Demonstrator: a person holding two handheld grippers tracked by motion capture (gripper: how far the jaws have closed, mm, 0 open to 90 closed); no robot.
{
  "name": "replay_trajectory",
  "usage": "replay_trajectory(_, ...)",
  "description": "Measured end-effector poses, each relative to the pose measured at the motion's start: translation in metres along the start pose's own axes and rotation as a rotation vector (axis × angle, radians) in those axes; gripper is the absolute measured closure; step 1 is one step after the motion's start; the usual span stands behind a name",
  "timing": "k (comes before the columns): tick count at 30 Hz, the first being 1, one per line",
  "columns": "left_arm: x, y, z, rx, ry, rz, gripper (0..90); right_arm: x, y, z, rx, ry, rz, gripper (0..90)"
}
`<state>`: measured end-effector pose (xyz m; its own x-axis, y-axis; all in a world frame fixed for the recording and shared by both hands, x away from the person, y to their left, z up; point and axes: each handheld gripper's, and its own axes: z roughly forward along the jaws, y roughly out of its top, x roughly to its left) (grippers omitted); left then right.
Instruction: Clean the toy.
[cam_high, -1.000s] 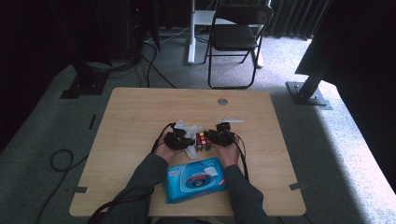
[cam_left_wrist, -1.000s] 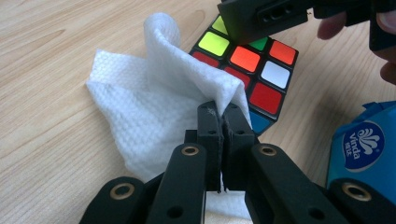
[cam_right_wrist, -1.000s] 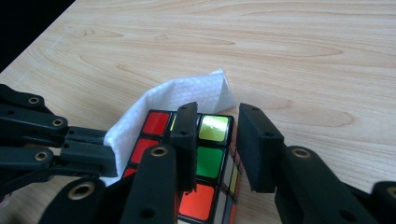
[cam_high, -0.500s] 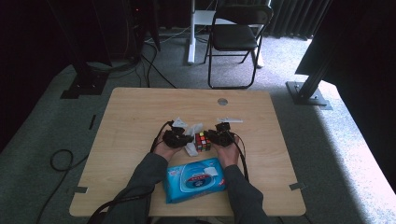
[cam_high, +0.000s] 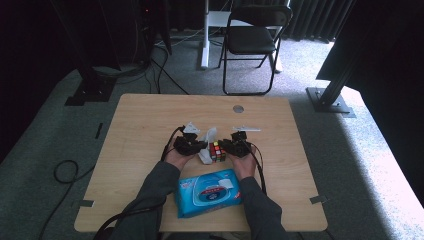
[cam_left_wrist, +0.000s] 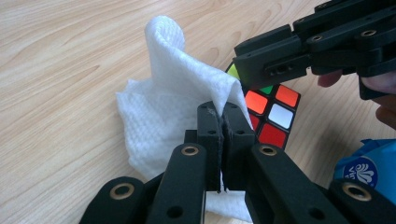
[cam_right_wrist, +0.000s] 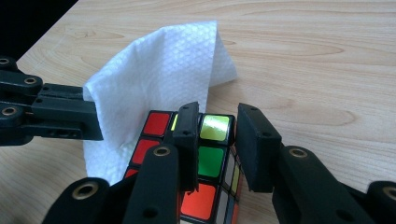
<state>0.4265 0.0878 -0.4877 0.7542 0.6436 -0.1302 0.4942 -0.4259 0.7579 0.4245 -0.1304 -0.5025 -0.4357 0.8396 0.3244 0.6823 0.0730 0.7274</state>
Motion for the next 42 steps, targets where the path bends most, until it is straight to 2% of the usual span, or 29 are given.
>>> replay_trajectory(4, -0.001, 0.001, 0.003, 0.006, 0.0, 0.002, 87.7, 0.0, 0.0, 0.0, -0.001, 0.001, 0.001, 70.3)
replay_trajectory(10, -0.005, 0.0, 0.011, 0.031, 0.024, 0.025, 87.7, -0.001, 0.0, 0.0, -0.003, 0.003, 0.005, 70.3)
replay_trajectory(21, -0.006, 0.0, 0.011, 0.04, 0.042, 0.035, 87.7, -0.001, -0.001, 0.0, -0.005, 0.004, 0.008, 70.2)
replay_trajectory(27, -0.006, -0.003, 0.012, 0.05, 0.062, 0.034, 87.6, -0.001, -0.001, 0.0, -0.006, 0.004, 0.009, 70.3)
replay_trajectory(37, -0.002, -0.008, 0.014, 0.058, 0.057, 0.005, 87.7, -0.001, -0.001, 0.0, -0.007, 0.004, 0.01, 70.3)
replay_trajectory(42, 0.0, -0.016, 0.025, 0.115, 0.049, 0.002, 87.8, -0.001, -0.001, 0.0, -0.006, 0.004, 0.012, 70.3)
